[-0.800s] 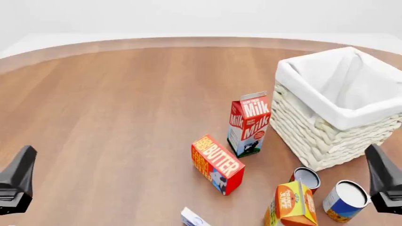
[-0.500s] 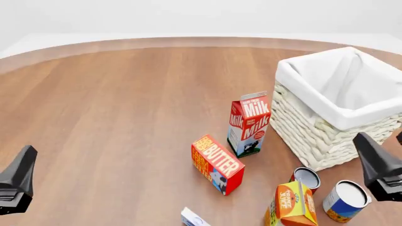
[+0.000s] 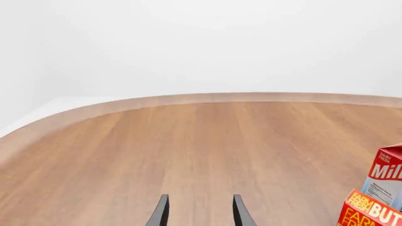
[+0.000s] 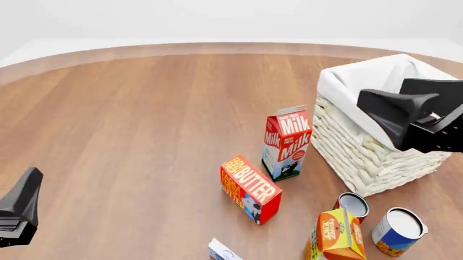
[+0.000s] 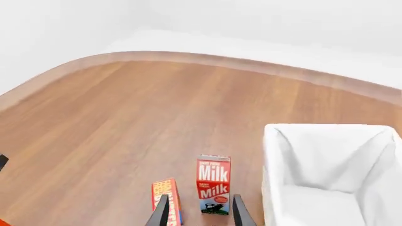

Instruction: Pick up the cream cheese box and the butter, and put them in the basket.

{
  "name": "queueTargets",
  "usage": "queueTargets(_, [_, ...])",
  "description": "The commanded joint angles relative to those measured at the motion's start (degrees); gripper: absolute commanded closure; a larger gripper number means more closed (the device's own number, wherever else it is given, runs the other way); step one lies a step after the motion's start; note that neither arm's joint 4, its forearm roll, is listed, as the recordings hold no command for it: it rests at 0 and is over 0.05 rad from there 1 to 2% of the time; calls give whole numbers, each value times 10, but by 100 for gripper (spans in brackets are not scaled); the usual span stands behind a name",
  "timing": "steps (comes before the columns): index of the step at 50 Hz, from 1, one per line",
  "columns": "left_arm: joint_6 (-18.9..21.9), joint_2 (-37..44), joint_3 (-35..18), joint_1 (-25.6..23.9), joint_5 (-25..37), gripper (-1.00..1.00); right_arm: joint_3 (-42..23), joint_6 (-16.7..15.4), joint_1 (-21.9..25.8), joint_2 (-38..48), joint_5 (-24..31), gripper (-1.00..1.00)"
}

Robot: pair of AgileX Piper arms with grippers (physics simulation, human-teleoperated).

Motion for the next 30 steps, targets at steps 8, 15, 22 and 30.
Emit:
queueTargets(8, [0,0,0,0,0,-100,-169,7,91,191,88,-100])
queueTargets(15, [0,0,0,0,0,-100,-190,10,129,275,119,-100])
queueTargets(22, [0,0,0,0,0,-100,-237,2,132,309,158,-100])
queueTargets(30, [0,0,0,0,0,-100,-235,9,144,334,164,-100])
